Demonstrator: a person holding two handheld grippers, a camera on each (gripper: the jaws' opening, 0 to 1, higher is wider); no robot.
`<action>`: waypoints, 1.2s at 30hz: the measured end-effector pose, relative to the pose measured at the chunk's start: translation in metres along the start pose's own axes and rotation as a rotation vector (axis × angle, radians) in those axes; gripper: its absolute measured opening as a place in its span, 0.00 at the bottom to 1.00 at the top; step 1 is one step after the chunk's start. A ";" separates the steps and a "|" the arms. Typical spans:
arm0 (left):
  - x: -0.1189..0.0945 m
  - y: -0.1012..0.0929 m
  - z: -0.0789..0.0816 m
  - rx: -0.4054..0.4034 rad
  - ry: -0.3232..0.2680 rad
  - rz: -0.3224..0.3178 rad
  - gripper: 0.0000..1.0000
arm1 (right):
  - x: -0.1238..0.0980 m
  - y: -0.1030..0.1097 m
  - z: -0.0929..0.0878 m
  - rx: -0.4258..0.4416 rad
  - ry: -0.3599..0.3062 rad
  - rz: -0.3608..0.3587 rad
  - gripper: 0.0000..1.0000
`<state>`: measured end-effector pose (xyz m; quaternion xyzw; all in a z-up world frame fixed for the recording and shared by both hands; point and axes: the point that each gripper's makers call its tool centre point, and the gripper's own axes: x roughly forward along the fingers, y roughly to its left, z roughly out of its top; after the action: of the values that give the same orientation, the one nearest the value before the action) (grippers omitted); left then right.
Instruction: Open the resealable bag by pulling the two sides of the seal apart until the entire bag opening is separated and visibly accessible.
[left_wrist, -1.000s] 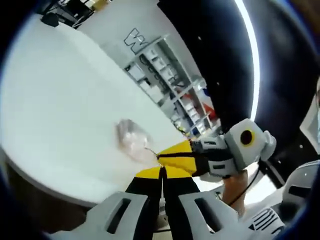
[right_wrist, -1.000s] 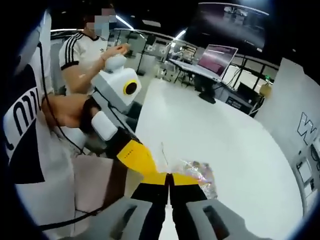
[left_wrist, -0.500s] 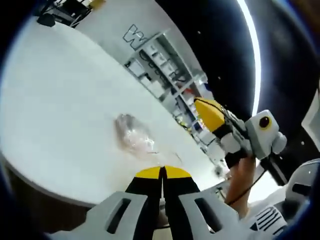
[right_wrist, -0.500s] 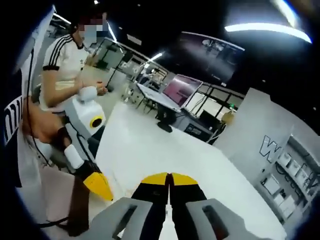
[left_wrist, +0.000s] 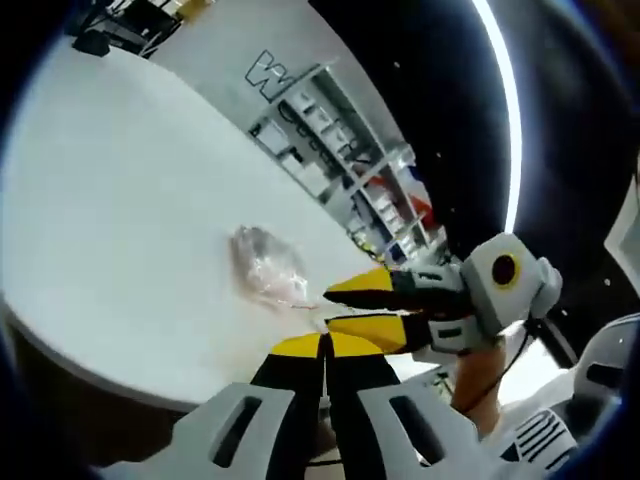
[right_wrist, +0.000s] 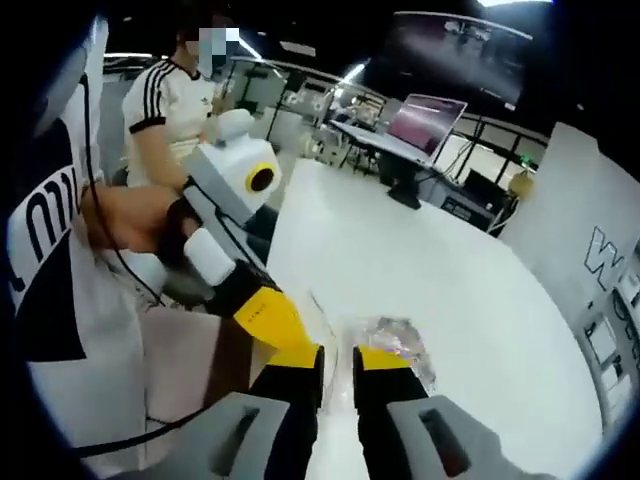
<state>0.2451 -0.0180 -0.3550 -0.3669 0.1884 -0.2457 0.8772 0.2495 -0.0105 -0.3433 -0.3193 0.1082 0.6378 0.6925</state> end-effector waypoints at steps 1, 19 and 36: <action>0.000 0.000 0.000 0.003 0.001 0.001 0.00 | 0.000 0.002 -0.001 0.005 0.001 0.008 0.00; 0.004 -0.007 0.005 0.010 -0.012 -0.019 0.01 | -0.025 -0.035 0.041 -0.185 -0.158 -0.337 0.00; 0.004 -0.002 0.000 0.008 -0.007 -0.014 0.01 | -0.005 -0.030 0.007 -0.058 -0.089 -0.352 0.06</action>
<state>0.2474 -0.0216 -0.3540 -0.3656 0.1815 -0.2513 0.8776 0.2758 -0.0098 -0.3263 -0.3247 0.0013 0.5230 0.7881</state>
